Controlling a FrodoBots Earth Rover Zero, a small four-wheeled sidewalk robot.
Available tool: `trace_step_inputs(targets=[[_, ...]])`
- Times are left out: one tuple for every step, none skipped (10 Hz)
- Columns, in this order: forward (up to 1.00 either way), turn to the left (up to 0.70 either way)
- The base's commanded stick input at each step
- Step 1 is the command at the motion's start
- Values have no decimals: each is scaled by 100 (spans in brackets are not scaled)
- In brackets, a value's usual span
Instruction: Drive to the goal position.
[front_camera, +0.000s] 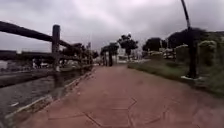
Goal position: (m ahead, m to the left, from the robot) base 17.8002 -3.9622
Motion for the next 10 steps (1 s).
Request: trace_step_inputs(targets=[[100, 0], [100, 0], [100, 0], [100, 0], [100, 0], [100, 0], [100, 0], [100, 3], [100, 16], [100, 36]])
